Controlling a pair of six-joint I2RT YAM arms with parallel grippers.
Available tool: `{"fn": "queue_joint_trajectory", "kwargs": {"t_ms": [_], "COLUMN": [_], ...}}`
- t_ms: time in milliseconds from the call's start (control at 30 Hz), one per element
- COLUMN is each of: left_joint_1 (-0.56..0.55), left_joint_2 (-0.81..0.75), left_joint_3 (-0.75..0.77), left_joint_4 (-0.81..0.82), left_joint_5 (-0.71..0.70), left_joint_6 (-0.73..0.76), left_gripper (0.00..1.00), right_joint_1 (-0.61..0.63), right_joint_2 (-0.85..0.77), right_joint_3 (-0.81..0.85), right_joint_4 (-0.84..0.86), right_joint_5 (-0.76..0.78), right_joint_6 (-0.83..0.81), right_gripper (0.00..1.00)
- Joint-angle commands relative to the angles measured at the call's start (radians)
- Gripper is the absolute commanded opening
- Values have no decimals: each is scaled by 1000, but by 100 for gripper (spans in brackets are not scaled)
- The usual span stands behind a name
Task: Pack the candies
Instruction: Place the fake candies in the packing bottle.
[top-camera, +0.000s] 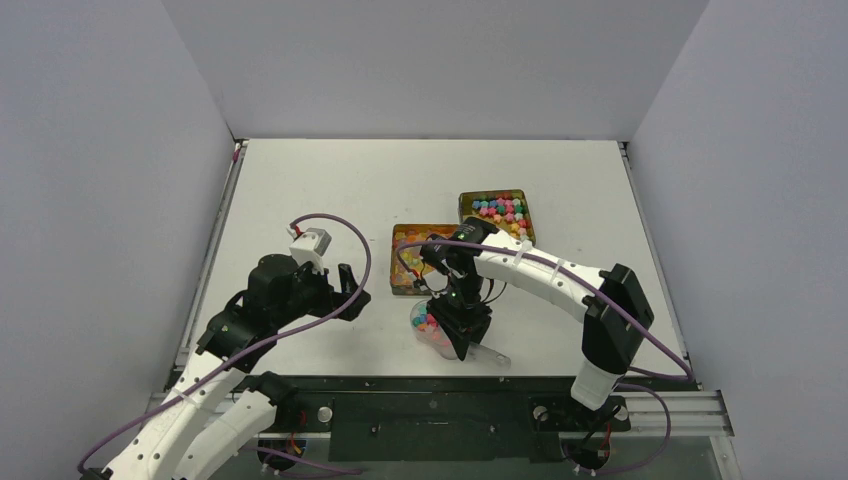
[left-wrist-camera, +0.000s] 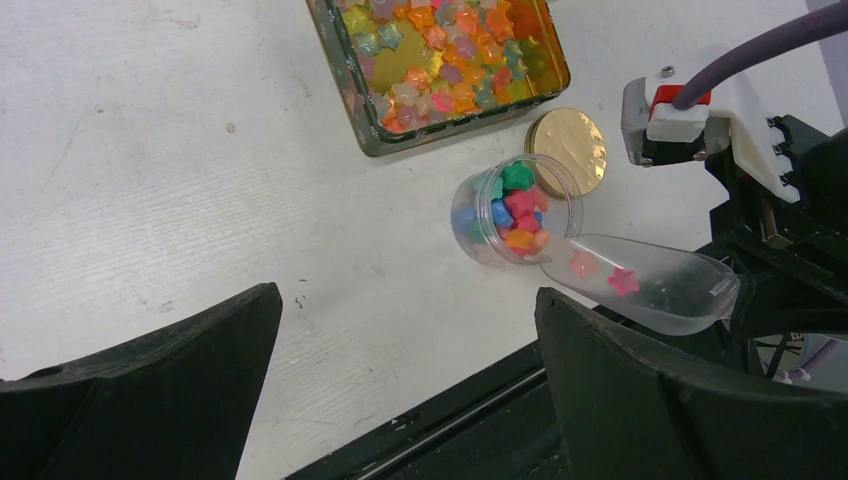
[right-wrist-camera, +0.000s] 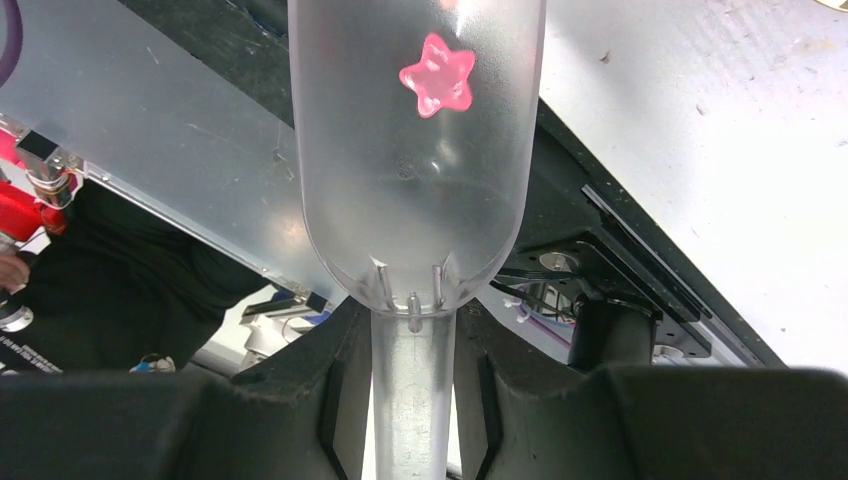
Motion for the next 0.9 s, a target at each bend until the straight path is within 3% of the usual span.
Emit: {"fn": "queue_joint_trajectory", "kwargs": {"t_ms": [0, 533, 867], "left_joint_1": [-4, -4, -4], "left_joint_2": [-12, 9, 41], "left_joint_3": [2, 2, 4], "left_joint_4": [51, 53, 59], "left_joint_5": [-6, 2, 35], "left_joint_6": [18, 18, 21], "left_gripper": [96, 96, 96], "right_joint_1": [-25, -97, -103], "right_joint_2": [7, -48, -143], "right_joint_3": [21, -72, -140], "right_joint_4": [6, 98, 198], "right_joint_5": [-54, -177, -118], "right_joint_6": [15, 79, 97], "right_gripper": [0, 0, 0]}}
